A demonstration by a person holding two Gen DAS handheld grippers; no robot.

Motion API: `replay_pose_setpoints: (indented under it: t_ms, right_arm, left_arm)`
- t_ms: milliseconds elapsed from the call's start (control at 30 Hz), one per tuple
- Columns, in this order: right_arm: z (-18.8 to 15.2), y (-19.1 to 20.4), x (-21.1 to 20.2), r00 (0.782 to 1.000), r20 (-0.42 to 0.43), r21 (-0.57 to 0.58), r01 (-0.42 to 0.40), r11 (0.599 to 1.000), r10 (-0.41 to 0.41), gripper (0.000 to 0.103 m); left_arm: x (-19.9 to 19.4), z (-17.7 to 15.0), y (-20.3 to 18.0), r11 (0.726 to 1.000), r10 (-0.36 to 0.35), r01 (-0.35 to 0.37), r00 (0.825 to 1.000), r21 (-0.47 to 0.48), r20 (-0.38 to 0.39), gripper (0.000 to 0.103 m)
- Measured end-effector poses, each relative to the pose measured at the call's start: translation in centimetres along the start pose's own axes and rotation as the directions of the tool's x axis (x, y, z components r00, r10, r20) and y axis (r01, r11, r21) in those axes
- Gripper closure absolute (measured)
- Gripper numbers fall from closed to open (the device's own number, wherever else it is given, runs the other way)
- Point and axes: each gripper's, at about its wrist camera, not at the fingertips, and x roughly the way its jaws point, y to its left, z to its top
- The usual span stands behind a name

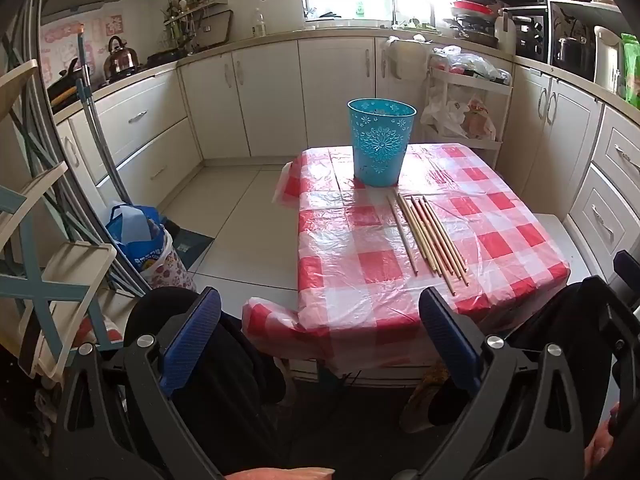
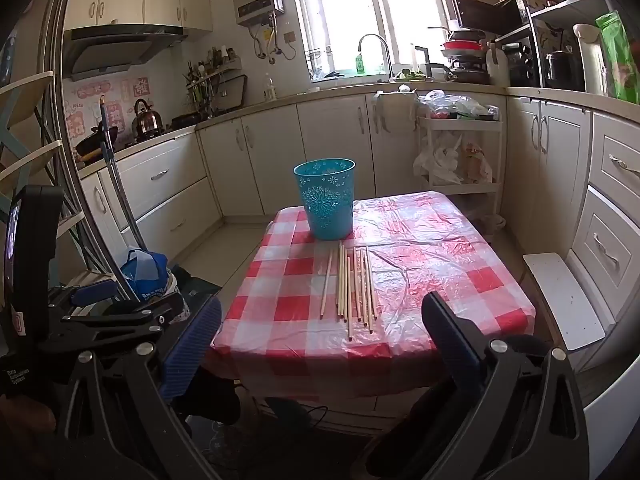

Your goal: Organize utensils

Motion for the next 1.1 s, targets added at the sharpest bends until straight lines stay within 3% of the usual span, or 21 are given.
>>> replay_pose_setpoints:
  t_ms: [1100]
  right_arm:
    - [-0.40, 0.16, 0.03, 1.000, -0.002, 0.004, -0.004, 1.000, 0.004, 0.007]
  left_arm:
    - [-0.06, 0.02, -0.29, 1.000, -0.006, 0.006, 1.000, -0.010, -0.009, 0.008]
